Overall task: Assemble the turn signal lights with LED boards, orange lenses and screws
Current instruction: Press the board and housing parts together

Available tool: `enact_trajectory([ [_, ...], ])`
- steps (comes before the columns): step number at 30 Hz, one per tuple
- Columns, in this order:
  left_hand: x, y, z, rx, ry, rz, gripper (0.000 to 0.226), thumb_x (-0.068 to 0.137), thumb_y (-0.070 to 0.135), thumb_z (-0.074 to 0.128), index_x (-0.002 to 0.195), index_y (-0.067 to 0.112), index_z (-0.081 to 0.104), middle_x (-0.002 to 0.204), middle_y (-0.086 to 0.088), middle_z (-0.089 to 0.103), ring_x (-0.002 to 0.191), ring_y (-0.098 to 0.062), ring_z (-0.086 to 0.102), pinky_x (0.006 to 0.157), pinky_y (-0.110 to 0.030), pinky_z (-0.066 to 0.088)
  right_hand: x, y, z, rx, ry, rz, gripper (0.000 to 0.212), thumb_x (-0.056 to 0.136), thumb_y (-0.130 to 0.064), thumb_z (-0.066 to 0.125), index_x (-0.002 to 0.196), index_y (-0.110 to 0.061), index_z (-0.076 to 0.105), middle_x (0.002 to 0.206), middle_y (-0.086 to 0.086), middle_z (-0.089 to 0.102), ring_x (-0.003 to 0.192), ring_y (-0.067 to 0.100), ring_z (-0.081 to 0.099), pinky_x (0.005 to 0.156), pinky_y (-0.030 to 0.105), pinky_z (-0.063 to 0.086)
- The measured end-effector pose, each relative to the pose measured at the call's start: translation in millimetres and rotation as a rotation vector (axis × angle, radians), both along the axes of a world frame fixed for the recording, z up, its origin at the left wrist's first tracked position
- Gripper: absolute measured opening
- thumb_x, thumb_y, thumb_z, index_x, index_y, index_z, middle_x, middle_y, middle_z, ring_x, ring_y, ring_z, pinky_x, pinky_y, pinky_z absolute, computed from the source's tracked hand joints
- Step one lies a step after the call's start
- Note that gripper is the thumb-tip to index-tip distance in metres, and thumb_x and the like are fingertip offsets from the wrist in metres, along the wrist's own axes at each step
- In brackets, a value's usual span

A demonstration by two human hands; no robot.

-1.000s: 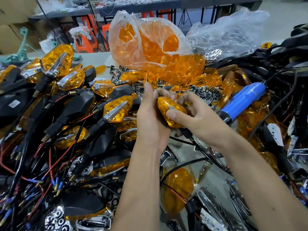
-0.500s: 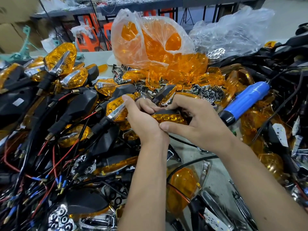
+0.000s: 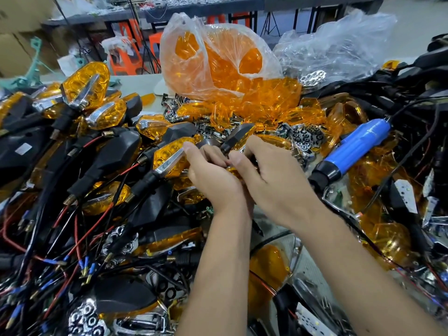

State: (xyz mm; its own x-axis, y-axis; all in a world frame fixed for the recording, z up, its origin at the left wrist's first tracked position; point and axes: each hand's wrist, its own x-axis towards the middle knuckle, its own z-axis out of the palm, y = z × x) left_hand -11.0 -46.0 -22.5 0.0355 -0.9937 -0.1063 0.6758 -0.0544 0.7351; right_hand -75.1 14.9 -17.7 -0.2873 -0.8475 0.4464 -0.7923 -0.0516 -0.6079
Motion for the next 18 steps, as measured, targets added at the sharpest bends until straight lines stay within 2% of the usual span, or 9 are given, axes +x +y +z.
enact_trajectory([
  [4, -7, 3, -1, -0.087, -0.056, -0.122, 0.065, 0.112, 0.047, 0.032, 0.053, 0.017, 0.037, 0.058, -0.001, 0.035, 0.054, -0.017, 0.038, 0.065, -0.033, 0.038, 5, -3, 0, -0.085, -0.035, -0.218, 0.048, 0.110, -0.043, 0.040, 0.065, -0.025, 0.046, 0.056, -0.009, 0.046, 0.055, 0.017, 0.048, 0.057, 0.042, 0.041],
  [6, -11, 4, -2, -0.212, -0.099, -0.203, 0.069, 0.112, 0.048, 0.025, 0.054, 0.015, 0.044, 0.059, -0.003, 0.042, 0.057, -0.018, 0.042, 0.065, -0.031, 0.041, -5, -4, 2, -0.047, -0.242, -0.254, 0.055, 0.109, -0.036, 0.043, 0.056, -0.023, 0.041, 0.045, -0.009, 0.042, 0.049, 0.016, 0.045, 0.054, 0.044, 0.045],
  [9, -11, 3, -1, -0.304, -0.055, -0.342, 0.076, 0.112, 0.050, 0.016, 0.059, 0.010, 0.054, 0.064, -0.008, 0.054, 0.064, -0.020, 0.053, 0.070, -0.029, 0.050, -18, -3, 5, 0.106, -0.653, -0.256, 0.041, 0.101, -0.035, 0.046, 0.066, -0.013, 0.048, 0.047, -0.004, 0.042, 0.051, 0.027, 0.049, 0.056, 0.059, 0.052],
  [10, -10, 3, -2, -0.334, -0.039, -0.382, 0.078, 0.112, 0.051, 0.014, 0.060, 0.010, 0.056, 0.065, -0.009, 0.055, 0.065, -0.022, 0.054, 0.072, -0.031, 0.049, -18, -2, 6, 0.157, -0.755, -0.230, 0.036, 0.097, -0.034, 0.046, 0.071, -0.011, 0.050, 0.049, 0.003, 0.046, 0.047, 0.029, 0.053, 0.048, 0.054, 0.051],
  [12, -10, 2, -2, -0.393, -0.094, -0.415, 0.081, 0.111, 0.052, 0.012, 0.057, 0.011, 0.057, 0.064, -0.010, 0.056, 0.065, -0.023, 0.054, 0.075, -0.036, 0.047, -17, 1, 6, 0.230, -0.906, -0.165, 0.028, 0.093, -0.025, 0.042, 0.074, -0.007, 0.051, 0.045, 0.012, 0.051, 0.036, 0.029, 0.054, 0.036, 0.034, 0.042],
  [13, -11, 4, -1, -0.411, -0.126, -0.407, 0.082, 0.111, 0.051, 0.011, 0.055, 0.012, 0.056, 0.060, -0.010, 0.055, 0.063, -0.023, 0.053, 0.076, -0.038, 0.046, -16, 2, 6, 0.264, -0.948, -0.146, 0.026, 0.093, -0.020, 0.039, 0.075, -0.006, 0.052, 0.045, 0.014, 0.052, 0.033, 0.027, 0.052, 0.035, 0.028, 0.039],
  [15, -13, 7, 1, -0.374, -0.156, -0.371, 0.081, 0.112, 0.052, 0.015, 0.048, 0.016, 0.049, 0.053, -0.007, 0.050, 0.057, -0.022, 0.048, 0.079, -0.041, 0.042, -18, 2, 4, 0.335, -0.986, -0.136, 0.029, 0.095, -0.014, 0.037, 0.076, -0.002, 0.054, 0.047, 0.019, 0.054, 0.032, 0.027, 0.052, 0.035, 0.028, 0.040],
  [17, -14, 8, 2, -0.279, -0.145, -0.315, 0.079, 0.111, 0.053, 0.019, 0.046, 0.016, 0.045, 0.052, -0.006, 0.045, 0.053, -0.021, 0.045, 0.075, -0.039, 0.041, -22, 0, 5, 0.376, -0.931, -0.130, 0.032, 0.099, -0.019, 0.037, 0.081, 0.002, 0.054, 0.057, 0.022, 0.055, 0.041, 0.030, 0.056, 0.042, 0.039, 0.049],
  [18, -14, 7, 3, -0.212, -0.132, -0.287, 0.078, 0.111, 0.054, 0.022, 0.048, 0.015, 0.043, 0.053, -0.006, 0.044, 0.052, -0.020, 0.044, 0.071, -0.038, 0.040, -25, -1, 6, 0.374, -0.814, -0.121, 0.035, 0.100, -0.025, 0.038, 0.083, 0.001, 0.053, 0.063, 0.023, 0.055, 0.049, 0.033, 0.058, 0.050, 0.047, 0.054],
])
